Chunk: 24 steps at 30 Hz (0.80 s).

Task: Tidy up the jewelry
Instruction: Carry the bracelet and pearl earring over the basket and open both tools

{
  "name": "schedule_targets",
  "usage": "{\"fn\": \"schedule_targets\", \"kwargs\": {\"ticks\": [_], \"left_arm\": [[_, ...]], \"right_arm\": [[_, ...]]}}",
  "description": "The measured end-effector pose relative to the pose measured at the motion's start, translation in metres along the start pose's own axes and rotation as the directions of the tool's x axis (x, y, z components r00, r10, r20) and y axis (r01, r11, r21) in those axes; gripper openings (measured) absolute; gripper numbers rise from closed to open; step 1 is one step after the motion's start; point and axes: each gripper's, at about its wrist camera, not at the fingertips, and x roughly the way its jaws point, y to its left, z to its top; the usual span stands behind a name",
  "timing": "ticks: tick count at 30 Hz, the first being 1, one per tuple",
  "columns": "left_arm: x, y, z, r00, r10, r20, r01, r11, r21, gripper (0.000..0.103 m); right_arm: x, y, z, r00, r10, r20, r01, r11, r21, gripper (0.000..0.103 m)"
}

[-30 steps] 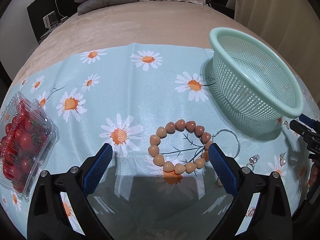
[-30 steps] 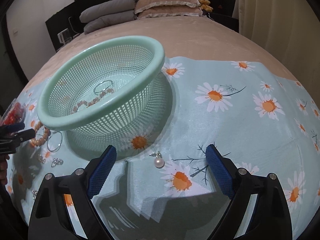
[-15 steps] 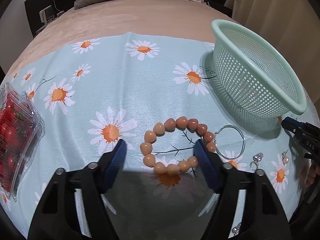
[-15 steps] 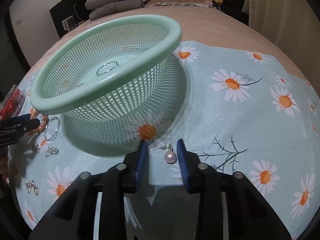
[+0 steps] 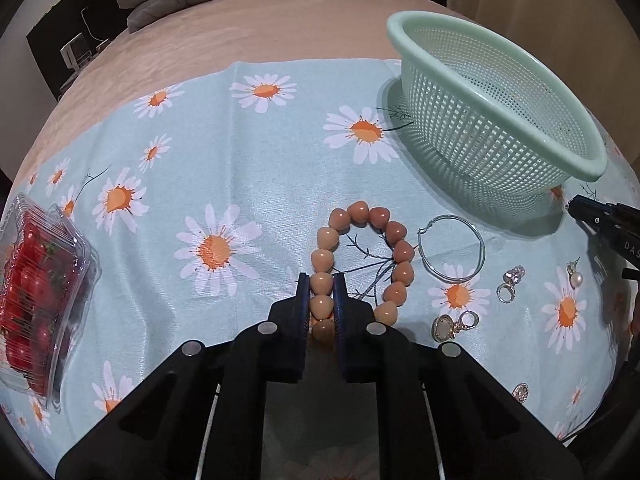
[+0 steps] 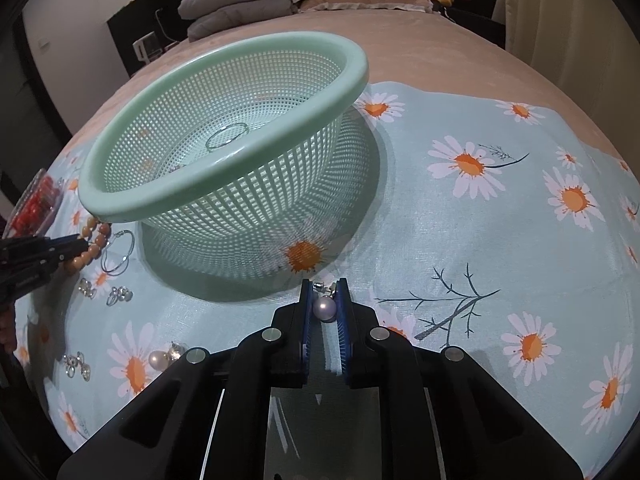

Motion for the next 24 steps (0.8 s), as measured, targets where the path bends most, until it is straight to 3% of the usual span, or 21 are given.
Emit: {"fn": "schedule_targets", "kwargs": {"ticks": [10, 19, 24], "left_arm": [[-0.023, 0.011, -0.005, 0.998, -0.070, -0.007, 0.069, 0.997, -0.039, 0.012], [-0.073, 0.011, 0.001, 0.992, -0.114, 0.060, 0.116, 0.993, -0.024, 0.012], [-0.098, 0.002, 0.018, 0.990, -0.101, 0.100, 0.099, 0.995, 0.023, 0.012]], "right_arm": [[-0.014, 0.004, 0.000, 0.999, 0.051, 0.015, -0.050, 0.999, -0.017, 0.011], [-0.035, 0.004, 0.004, 0.992, 0.110, 0.053, -0.108, 0.993, -0.039, 0.011], [-0.049, 0.009, 0.009, 0.986, 0.145, 0.081, -0.139, 0.988, -0.068, 0.011]]}}
